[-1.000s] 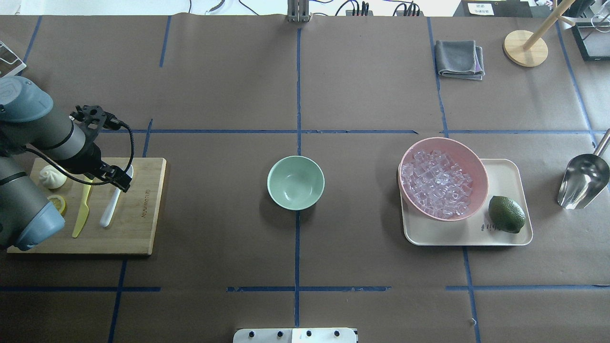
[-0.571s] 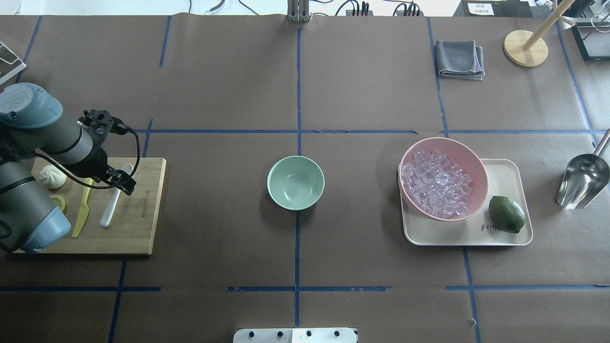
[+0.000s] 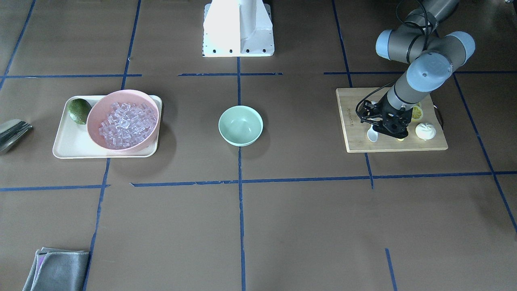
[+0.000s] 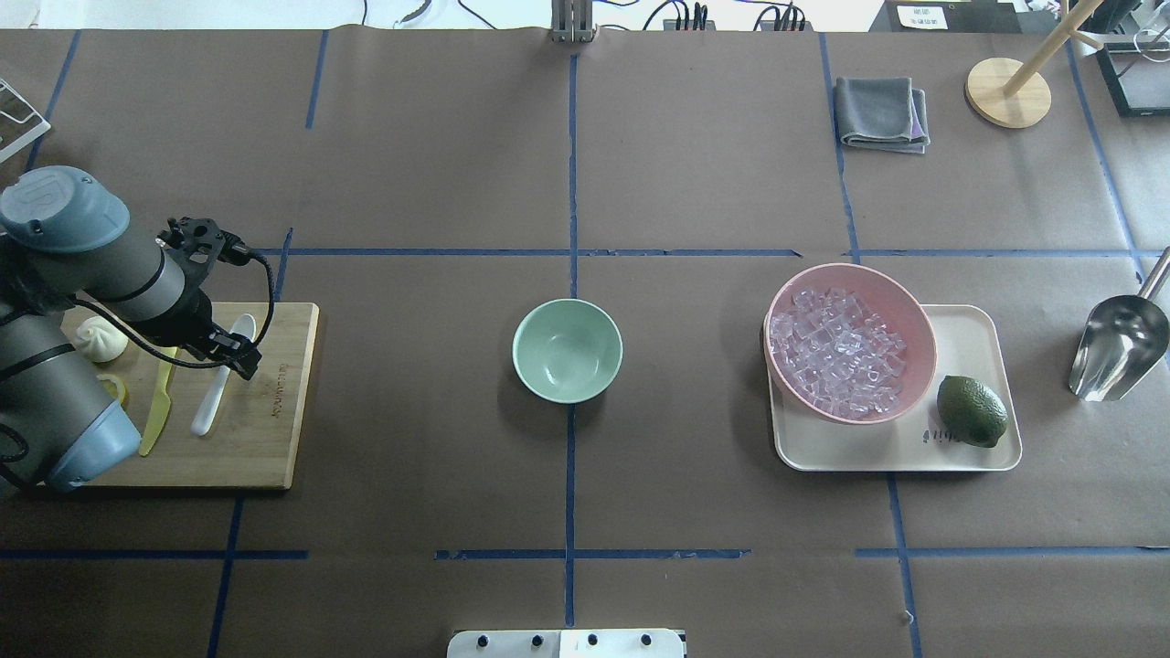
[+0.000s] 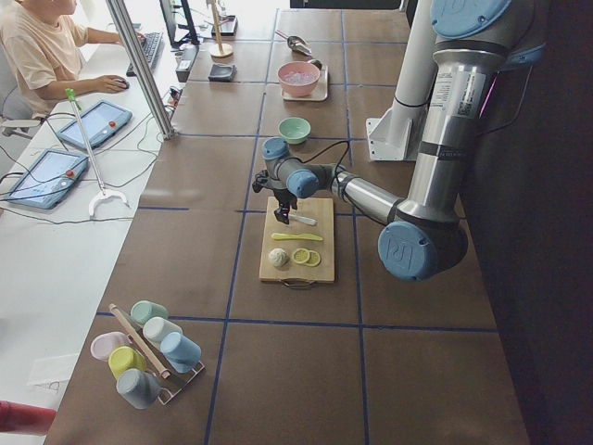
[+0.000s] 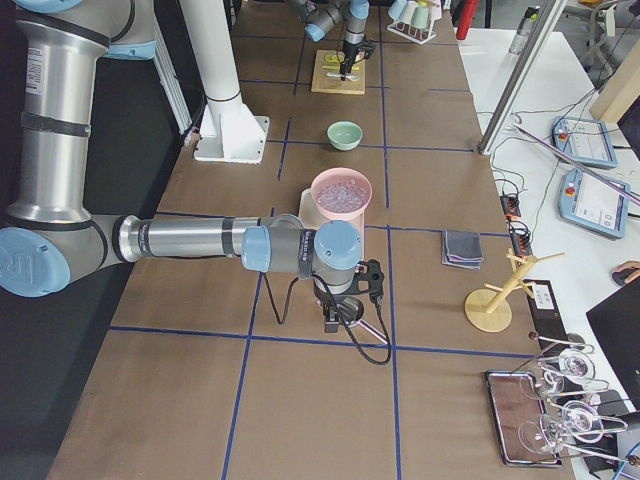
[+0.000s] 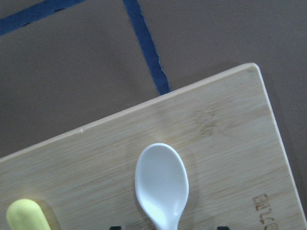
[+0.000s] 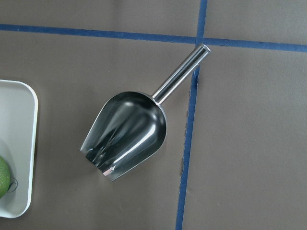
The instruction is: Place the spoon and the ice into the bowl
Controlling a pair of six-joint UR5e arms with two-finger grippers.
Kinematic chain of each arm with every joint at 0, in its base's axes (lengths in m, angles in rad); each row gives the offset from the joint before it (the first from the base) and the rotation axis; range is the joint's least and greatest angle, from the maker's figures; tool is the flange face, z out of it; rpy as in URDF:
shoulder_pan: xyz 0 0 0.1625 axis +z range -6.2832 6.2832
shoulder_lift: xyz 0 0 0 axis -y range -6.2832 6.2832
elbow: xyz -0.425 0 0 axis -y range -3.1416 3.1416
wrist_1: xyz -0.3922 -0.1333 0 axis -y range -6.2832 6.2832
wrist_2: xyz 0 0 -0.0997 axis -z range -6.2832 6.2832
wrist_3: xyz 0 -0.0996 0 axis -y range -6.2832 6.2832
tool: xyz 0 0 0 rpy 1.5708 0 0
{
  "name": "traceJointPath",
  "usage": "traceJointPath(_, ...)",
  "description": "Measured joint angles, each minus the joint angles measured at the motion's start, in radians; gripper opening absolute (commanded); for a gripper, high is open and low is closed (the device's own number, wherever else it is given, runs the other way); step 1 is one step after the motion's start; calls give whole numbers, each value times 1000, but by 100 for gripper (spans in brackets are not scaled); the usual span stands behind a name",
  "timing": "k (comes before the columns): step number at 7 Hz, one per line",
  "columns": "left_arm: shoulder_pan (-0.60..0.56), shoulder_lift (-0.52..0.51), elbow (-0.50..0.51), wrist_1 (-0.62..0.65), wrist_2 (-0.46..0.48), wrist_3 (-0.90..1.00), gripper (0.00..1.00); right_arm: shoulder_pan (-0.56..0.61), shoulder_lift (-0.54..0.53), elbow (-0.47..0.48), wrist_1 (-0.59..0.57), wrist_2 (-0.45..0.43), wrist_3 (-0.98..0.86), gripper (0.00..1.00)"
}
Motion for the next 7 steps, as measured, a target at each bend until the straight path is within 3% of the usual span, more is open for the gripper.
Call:
traceJointPath(2, 0, 0, 0, 0, -2, 1, 34, -1, 1, 0, 0, 0, 1, 99)
traceJointPath(4, 0, 0, 1, 0, -2, 1, 8, -1, 1, -1, 0, 0, 3, 99)
traceJointPath(5, 0, 1, 0, 0, -2, 1, 0, -1, 1, -1, 0, 0, 3, 99)
traceJointPath(7, 0, 1, -15, 4, -5, -20, 0, -1, 2, -1, 0, 0, 3, 99)
